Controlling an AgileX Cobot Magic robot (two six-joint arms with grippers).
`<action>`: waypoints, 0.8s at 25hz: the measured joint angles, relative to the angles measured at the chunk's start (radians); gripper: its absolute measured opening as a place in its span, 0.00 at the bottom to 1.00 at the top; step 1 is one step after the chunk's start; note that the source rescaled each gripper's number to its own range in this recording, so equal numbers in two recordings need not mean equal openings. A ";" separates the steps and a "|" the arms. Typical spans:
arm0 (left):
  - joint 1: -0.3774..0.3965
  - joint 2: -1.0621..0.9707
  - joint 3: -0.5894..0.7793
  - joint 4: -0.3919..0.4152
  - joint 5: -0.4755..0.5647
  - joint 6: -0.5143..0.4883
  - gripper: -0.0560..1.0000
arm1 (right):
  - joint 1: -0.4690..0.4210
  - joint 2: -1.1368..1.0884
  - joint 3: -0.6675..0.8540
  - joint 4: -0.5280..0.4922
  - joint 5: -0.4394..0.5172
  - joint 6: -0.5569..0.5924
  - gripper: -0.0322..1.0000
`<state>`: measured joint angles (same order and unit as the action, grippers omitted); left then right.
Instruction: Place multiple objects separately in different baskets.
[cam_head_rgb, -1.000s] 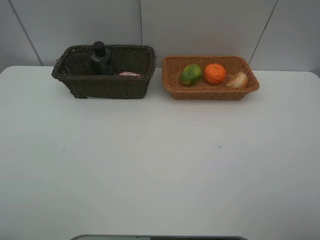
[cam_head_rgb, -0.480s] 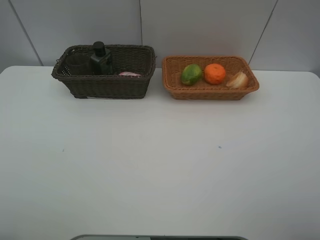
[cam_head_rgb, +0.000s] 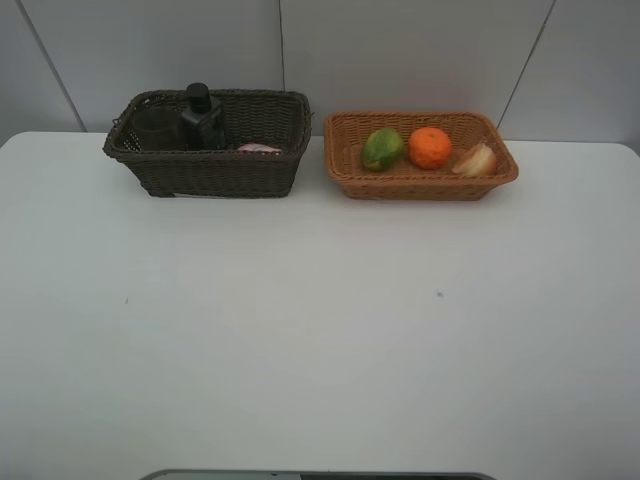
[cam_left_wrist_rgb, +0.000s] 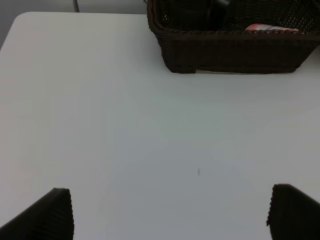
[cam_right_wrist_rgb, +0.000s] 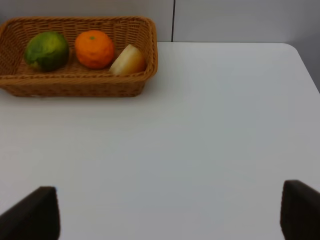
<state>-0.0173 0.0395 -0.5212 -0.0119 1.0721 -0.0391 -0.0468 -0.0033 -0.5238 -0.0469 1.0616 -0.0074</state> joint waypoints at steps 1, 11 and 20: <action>0.000 -0.010 0.004 0.012 0.000 0.000 1.00 | 0.000 0.000 0.000 0.000 0.000 0.000 0.88; 0.000 -0.047 0.017 0.028 -0.004 0.000 1.00 | 0.000 0.000 0.000 0.000 0.000 0.000 0.88; -0.001 -0.047 0.018 0.028 -0.004 0.000 1.00 | 0.000 0.000 0.000 0.000 0.000 0.000 0.88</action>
<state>-0.0185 -0.0073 -0.5034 0.0161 1.0682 -0.0391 -0.0468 -0.0033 -0.5238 -0.0469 1.0616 -0.0074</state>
